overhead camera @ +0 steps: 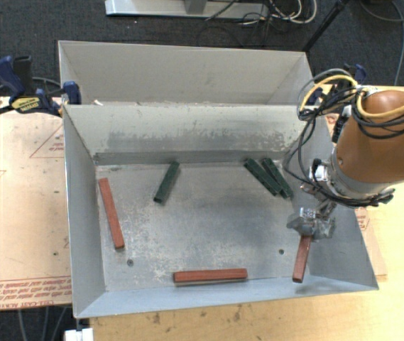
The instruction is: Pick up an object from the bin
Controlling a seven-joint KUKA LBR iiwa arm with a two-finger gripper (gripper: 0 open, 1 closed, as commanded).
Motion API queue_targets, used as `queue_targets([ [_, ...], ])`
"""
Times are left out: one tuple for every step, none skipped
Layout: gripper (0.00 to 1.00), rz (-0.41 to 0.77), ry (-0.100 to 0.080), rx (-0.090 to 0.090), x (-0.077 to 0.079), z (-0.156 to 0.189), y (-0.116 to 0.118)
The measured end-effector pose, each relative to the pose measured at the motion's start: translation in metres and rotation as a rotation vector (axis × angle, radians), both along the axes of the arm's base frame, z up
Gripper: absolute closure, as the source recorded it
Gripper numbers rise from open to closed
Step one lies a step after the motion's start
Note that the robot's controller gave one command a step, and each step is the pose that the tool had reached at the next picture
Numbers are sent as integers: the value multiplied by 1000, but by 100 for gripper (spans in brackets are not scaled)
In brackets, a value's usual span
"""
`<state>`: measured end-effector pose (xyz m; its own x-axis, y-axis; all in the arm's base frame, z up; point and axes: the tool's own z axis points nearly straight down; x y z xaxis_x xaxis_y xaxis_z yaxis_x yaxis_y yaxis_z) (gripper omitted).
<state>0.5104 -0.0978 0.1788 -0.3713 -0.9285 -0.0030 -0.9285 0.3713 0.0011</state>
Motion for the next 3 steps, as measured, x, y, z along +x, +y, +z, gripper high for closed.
queue_targets([
  [100,0,0,0,0,0,0],
  [100,0,0,0,0,0,0],
  [100,0,0,0,0,0,0],
])
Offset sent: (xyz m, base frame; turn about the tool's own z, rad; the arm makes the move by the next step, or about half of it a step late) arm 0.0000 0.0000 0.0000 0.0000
